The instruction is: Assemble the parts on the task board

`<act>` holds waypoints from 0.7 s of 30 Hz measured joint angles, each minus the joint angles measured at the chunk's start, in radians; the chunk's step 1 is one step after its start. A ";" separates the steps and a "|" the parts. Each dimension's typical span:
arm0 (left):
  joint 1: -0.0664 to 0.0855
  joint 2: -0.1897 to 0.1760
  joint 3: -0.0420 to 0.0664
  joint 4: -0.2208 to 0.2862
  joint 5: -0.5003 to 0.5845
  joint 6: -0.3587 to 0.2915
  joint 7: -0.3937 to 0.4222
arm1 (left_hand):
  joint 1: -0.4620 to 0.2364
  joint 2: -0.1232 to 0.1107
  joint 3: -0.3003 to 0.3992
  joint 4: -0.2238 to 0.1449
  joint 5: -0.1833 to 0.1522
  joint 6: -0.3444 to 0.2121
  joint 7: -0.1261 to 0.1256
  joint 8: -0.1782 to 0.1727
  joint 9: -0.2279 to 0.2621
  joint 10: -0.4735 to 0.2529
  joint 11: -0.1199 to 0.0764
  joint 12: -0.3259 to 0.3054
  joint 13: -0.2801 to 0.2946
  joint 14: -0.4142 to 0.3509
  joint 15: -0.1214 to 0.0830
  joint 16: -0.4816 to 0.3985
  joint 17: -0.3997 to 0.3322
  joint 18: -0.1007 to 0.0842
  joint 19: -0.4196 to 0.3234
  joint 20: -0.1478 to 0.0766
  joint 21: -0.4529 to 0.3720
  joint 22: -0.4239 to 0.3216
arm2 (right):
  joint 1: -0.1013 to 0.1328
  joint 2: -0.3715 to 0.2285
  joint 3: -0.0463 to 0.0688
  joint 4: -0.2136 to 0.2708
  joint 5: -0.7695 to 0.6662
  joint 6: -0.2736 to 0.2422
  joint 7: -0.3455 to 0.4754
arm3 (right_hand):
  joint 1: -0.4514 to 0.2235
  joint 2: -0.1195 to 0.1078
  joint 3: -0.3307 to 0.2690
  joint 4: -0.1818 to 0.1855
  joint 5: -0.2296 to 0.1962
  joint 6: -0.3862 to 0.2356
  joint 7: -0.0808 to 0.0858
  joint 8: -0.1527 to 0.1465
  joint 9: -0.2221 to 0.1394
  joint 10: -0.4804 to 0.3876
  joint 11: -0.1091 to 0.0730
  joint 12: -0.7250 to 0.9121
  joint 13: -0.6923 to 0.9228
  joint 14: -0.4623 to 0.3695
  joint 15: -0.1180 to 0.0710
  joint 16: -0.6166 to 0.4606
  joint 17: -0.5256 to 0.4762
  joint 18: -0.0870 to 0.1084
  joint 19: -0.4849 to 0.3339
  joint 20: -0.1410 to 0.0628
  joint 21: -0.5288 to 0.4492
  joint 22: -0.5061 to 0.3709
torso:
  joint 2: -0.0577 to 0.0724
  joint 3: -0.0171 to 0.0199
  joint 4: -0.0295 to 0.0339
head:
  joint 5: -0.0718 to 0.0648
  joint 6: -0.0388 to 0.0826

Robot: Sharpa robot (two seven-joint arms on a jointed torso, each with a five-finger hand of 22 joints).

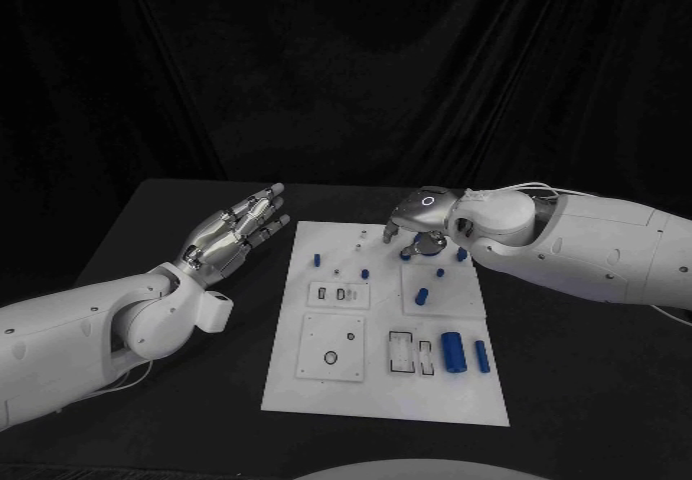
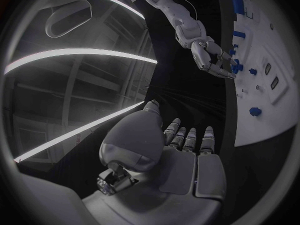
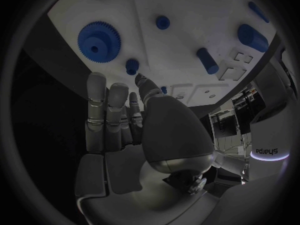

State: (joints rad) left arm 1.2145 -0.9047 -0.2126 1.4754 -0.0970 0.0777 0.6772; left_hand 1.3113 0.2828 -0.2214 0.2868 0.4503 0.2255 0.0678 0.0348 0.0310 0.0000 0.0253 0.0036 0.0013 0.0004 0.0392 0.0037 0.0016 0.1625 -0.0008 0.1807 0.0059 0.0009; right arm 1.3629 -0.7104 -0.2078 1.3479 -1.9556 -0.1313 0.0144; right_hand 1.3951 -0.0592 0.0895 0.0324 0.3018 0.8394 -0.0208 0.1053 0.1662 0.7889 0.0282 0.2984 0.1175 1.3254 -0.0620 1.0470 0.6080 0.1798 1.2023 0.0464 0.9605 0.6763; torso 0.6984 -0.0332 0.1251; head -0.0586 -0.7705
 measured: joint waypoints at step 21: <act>0.000 0.000 0.000 -0.011 -0.001 0.012 0.000 | 0.004 0.004 0.003 0.003 0.000 0.010 0.003 0.004 0.001 0.000 0.007 0.000 0.000 0.000 0.000 0.000 -0.001 0.000 0.000 0.000 0.000 0.000 | -0.010 -0.037 0.000 0.022 -0.003 -0.010 0.007 | -0.034 -0.010 0.022 0.014 0.039 -0.012 0.001 0.000 0.019 -0.036 0.003 0.036 0.022 0.004 0.004 0.019 0.027 0.000 0.000 0.000 0.016 0.039 | -0.012 -0.0077 -0.0021 | -0.003 -0.012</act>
State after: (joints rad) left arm 1.2145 -0.9048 -0.2128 1.4642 -0.0979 0.0896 0.6774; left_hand 1.3153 0.2867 -0.2187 0.2895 0.4503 0.2355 0.0710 0.0387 0.0319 -0.0002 0.0324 0.0036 0.0010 0.0004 0.0393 0.0037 0.0009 0.1625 -0.0009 0.1806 0.0059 0.0011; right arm 1.3530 -0.7473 -0.2080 1.3695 -1.9583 -0.1413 0.0213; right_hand 1.3615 -0.0696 0.1117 0.0461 0.3408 0.8269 -0.0193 0.1053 0.1848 0.7529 0.0315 0.3340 0.1393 1.3291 -0.0585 1.0665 0.6353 0.1797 1.2023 0.0464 0.9768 0.7153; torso 0.6866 -0.0408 0.1230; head -0.0614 -0.7827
